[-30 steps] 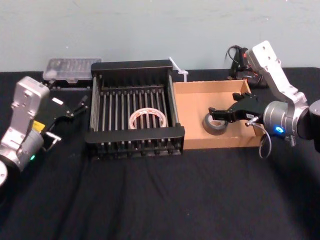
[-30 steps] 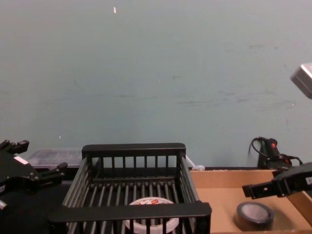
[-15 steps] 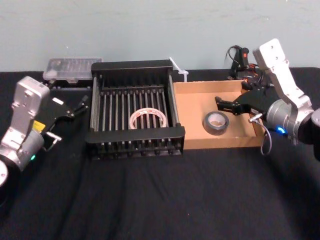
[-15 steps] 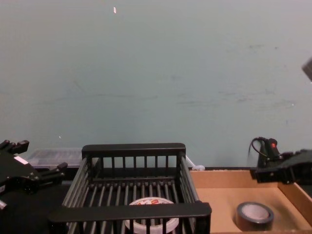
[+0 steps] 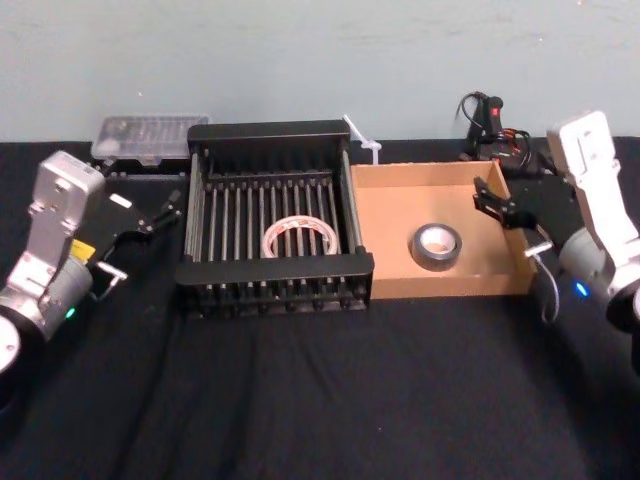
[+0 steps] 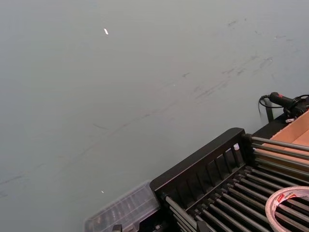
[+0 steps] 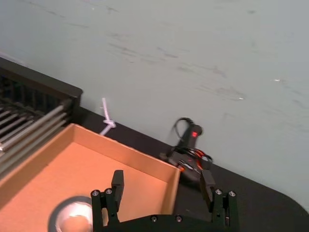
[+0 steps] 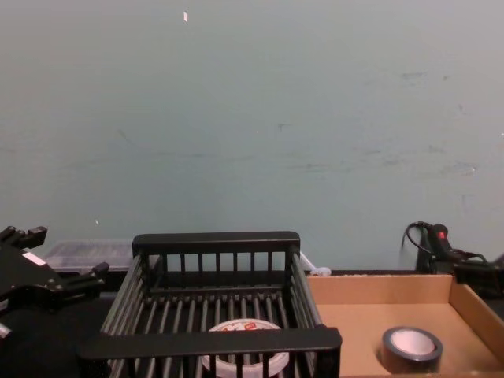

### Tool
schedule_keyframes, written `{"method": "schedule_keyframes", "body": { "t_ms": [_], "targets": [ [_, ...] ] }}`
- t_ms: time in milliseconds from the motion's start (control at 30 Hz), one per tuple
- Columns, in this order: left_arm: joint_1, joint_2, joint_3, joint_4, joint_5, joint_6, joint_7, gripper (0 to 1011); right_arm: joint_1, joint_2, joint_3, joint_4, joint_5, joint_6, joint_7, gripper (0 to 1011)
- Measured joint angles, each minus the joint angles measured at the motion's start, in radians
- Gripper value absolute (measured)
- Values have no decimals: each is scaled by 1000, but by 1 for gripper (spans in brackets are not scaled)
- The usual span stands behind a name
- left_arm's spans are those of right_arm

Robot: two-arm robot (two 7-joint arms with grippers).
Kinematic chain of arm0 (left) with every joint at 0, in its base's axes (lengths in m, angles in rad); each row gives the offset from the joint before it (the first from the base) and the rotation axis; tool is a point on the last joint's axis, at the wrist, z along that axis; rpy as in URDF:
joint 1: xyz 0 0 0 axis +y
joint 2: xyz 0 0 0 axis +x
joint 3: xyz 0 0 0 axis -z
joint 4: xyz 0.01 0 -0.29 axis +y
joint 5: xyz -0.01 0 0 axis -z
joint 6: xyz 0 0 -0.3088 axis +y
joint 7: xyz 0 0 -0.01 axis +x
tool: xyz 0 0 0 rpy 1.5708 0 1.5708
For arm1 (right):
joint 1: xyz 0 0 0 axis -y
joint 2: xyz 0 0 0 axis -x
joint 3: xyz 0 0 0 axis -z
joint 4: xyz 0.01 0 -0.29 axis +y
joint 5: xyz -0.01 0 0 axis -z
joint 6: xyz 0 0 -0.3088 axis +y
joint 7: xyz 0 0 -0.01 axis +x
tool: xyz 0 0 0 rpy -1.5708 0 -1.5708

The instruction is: Pick up the white tape and place it into the black box , Pick up the silver tape and place it into the brown box.

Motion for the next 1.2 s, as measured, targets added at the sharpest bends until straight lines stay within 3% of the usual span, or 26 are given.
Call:
{"method": "schedule_keyframes", "body": {
  "t_ms": [100, 267, 567, 1200],
  "targets": [
    [0, 0, 0, 0, 0, 0, 0, 1001, -32, -6, 8, 0, -27, -46, -35, 1002],
    [0, 0, 0, 0, 0, 0, 0, 1001, -66, -16, 24, 0, -44, -70, -51, 1002],
    [0, 0, 0, 0, 0, 0, 0, 1001, -84, -36, 54, 1, -45, -71, -47, 1002],
    [0, 0, 0, 0, 0, 0, 0, 1001, -85, -33, 49, 0, -45, -73, -48, 1002]
  ]
}}
